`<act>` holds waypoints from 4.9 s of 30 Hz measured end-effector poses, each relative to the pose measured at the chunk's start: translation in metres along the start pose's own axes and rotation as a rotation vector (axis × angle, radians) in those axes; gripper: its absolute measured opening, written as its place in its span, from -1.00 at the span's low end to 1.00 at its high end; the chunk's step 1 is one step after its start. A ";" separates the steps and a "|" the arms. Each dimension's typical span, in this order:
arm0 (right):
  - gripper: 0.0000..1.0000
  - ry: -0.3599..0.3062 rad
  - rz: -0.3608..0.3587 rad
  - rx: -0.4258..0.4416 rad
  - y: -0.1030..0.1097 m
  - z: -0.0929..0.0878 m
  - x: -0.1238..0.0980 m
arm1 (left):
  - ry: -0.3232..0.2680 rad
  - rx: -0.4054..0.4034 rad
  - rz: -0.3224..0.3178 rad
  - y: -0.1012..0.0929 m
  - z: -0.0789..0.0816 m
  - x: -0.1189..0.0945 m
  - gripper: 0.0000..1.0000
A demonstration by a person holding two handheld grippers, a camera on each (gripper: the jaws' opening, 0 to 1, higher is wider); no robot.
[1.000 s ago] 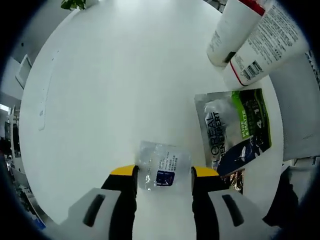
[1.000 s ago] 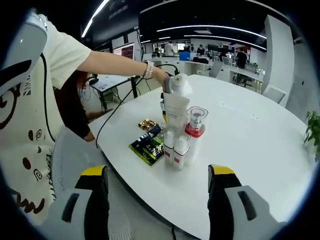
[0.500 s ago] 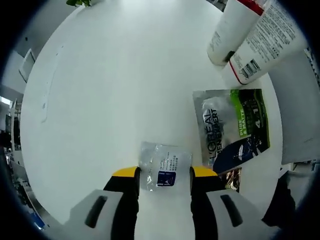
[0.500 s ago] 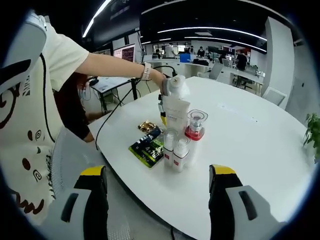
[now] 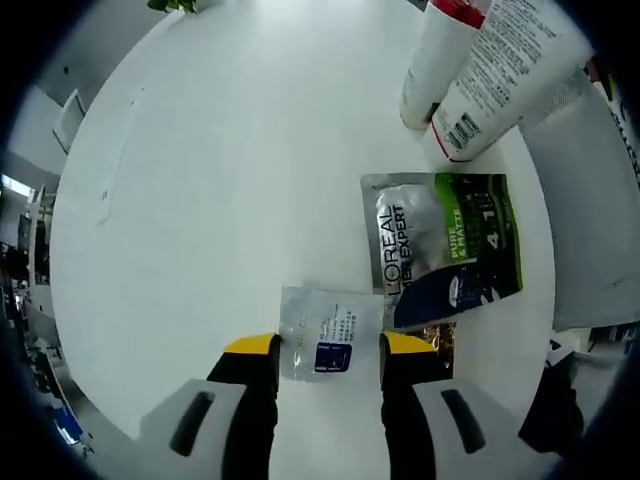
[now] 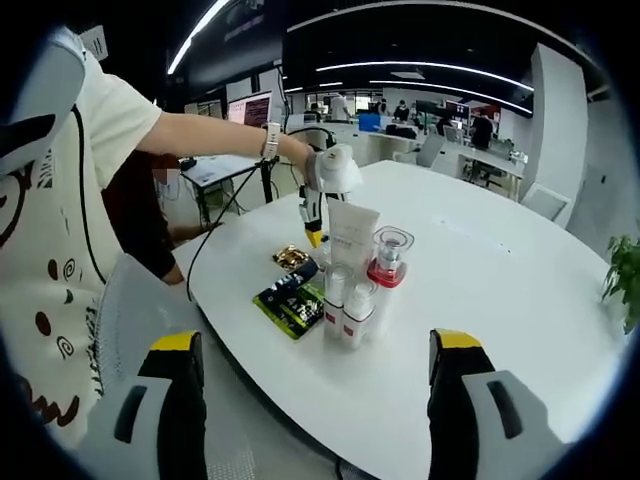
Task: Arrange the skincare products in the storage area until every visible bottle or jar stands upright without overlapping.
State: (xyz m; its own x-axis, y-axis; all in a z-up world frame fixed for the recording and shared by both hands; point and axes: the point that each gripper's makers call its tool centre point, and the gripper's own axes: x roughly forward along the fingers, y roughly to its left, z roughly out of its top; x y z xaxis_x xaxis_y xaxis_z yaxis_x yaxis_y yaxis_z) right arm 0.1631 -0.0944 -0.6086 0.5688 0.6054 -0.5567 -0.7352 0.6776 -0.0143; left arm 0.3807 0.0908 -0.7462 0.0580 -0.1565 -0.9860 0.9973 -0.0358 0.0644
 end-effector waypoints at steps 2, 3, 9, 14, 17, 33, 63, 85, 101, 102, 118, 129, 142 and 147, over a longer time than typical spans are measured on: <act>0.95 -0.003 -0.007 0.000 -0.001 0.000 -0.001 | -0.002 -0.010 -0.001 -0.009 -0.002 -0.003 -0.25; 0.96 -0.006 -0.009 0.003 -0.001 0.001 -0.001 | -0.003 -0.013 -0.001 -0.011 -0.004 -0.004 -0.25; 0.99 -0.021 -0.013 0.007 -0.001 0.004 -0.001 | -0.007 -0.039 0.002 -0.029 -0.017 -0.011 -0.25; 0.99 -0.026 -0.008 0.003 0.001 0.006 0.000 | -0.009 -0.051 -0.002 -0.046 -0.020 -0.014 -0.25; 0.99 -0.025 -0.012 -0.013 0.002 0.006 0.001 | -0.007 -0.054 -0.004 -0.051 -0.023 -0.015 -0.25; 0.96 -0.032 -0.021 -0.008 -0.003 0.007 0.000 | -0.018 -0.098 -0.021 -0.095 -0.035 -0.019 -0.25; 0.90 -0.020 0.020 -0.036 0.007 0.005 0.003 | 0.007 -0.192 -0.068 -0.150 -0.039 0.009 -0.26; 0.87 -0.013 0.025 -0.035 0.009 0.001 0.002 | 0.019 -0.200 -0.018 -0.149 -0.039 0.012 -0.20; 0.86 -0.006 0.027 -0.041 0.011 -0.001 0.001 | 0.006 -0.191 -0.025 -0.151 -0.039 0.013 -0.10; 0.86 -0.007 0.027 -0.041 0.011 -0.002 0.001 | 0.007 -0.188 -0.024 -0.152 -0.039 0.013 -0.10; 0.86 -0.010 0.041 -0.059 0.014 0.001 0.003 | 0.007 -0.187 -0.016 -0.157 -0.042 0.011 -0.11; 0.89 -0.010 0.050 -0.061 0.012 0.002 0.008 | -0.157 -0.284 0.090 -0.154 -0.023 -0.022 -0.04; 0.97 -0.033 0.056 -0.049 0.009 0.005 0.013 | -0.349 -0.391 0.234 -0.158 0.002 -0.063 0.35; 0.99 -0.051 0.054 -0.038 0.008 0.007 0.015 | -0.463 -0.468 0.316 -0.160 0.011 -0.084 0.48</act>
State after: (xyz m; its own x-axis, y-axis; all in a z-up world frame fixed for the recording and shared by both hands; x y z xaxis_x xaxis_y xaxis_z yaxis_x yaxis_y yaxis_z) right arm 0.1681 -0.0768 -0.6116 0.5448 0.6618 -0.5149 -0.7784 0.6275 -0.0170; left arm 0.2160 0.0993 -0.6720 0.4246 -0.4949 -0.7582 0.8571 0.4895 0.1605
